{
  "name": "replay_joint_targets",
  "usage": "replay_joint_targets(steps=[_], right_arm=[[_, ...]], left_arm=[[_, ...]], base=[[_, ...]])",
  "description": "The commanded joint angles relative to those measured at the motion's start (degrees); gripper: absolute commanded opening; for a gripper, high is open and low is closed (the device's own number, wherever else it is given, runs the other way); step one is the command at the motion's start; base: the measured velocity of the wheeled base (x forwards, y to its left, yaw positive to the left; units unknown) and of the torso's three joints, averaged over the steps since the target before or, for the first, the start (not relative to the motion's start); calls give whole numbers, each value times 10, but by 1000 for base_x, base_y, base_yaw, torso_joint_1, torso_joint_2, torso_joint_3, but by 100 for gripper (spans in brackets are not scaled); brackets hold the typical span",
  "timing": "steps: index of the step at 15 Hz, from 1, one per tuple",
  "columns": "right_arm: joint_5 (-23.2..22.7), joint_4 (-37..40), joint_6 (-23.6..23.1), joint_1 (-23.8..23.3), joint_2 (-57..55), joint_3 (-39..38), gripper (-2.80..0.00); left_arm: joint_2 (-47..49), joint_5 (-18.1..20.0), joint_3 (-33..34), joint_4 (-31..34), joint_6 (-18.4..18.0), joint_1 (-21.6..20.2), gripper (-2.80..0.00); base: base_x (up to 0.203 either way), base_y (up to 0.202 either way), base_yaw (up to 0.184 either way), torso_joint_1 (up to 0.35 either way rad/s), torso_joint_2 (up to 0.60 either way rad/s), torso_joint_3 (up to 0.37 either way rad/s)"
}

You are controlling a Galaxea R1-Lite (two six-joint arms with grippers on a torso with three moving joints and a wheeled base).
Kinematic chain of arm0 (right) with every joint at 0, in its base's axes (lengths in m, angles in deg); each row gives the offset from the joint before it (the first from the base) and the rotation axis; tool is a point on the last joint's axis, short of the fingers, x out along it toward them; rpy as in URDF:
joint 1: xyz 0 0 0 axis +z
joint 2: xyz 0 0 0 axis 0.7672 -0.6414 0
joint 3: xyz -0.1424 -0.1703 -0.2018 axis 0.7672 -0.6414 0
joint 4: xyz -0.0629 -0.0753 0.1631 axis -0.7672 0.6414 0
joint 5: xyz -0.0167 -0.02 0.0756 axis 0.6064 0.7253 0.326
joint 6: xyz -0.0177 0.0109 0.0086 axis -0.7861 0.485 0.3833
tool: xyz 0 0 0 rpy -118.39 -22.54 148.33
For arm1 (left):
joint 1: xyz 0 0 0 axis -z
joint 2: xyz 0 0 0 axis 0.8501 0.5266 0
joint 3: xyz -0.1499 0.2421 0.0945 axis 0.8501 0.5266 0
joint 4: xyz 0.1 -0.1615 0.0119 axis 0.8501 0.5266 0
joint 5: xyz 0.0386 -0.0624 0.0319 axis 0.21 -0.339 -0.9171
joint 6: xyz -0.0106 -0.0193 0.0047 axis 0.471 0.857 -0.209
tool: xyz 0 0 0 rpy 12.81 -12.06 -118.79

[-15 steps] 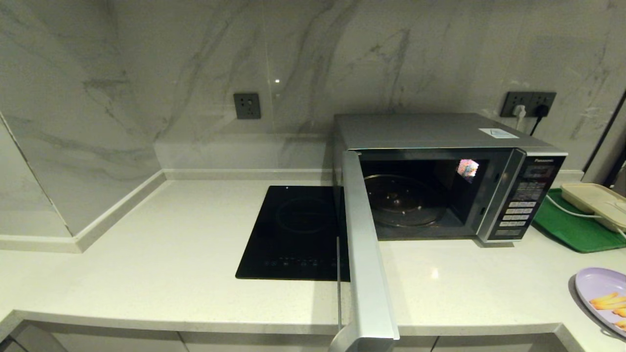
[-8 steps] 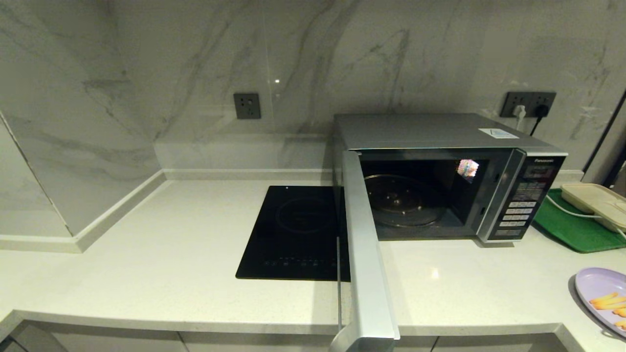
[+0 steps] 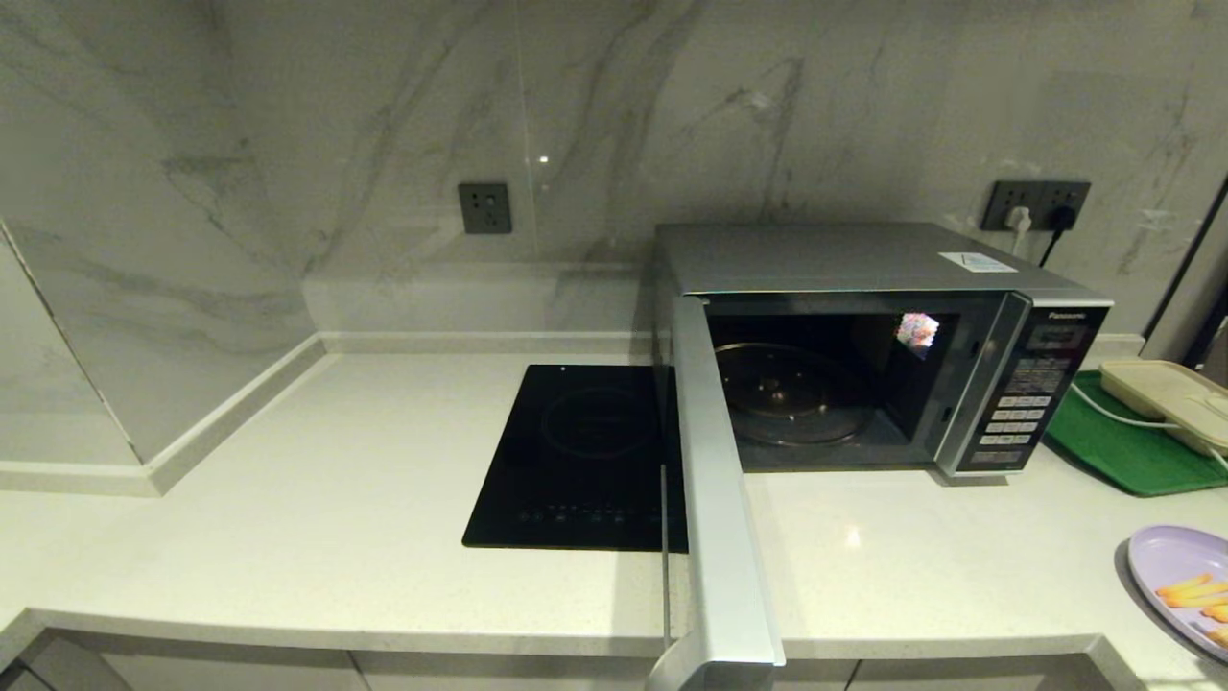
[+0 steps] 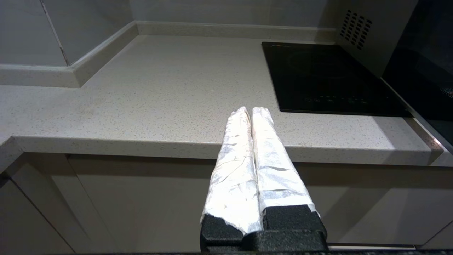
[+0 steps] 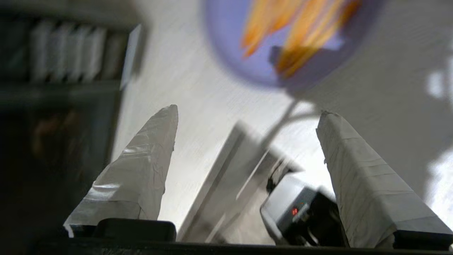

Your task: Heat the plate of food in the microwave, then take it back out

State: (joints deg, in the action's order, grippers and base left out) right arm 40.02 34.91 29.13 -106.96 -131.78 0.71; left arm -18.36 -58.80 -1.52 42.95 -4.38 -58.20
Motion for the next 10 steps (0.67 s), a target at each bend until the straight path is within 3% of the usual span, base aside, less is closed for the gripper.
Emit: replay_joint_targets(steps=[1,4,5,6,10], right_arm=[[-42,173,-20,40,102,92,0],[-57,291,-25,151,162,182,0],[-57,319,-19,186,172,213,-42],[-56,344,-8,225,177,245,-280],[-46,413,25,376,183,344,-280]], left_arm=[[0,0,0,0,0,0,-280],[0,0,0,0,0,0,-280],[0,0,0,0,-1,0,-280],[0,0,0,0,0,0,-280],[0,0,0,0,0,0,-280]], base=[[0,0,0,0,0,0],[0,0,0,0,0,0],[0,0,0,0,0,0],[0,0,0,0,0,0],[0,0,0,0,0,0]])
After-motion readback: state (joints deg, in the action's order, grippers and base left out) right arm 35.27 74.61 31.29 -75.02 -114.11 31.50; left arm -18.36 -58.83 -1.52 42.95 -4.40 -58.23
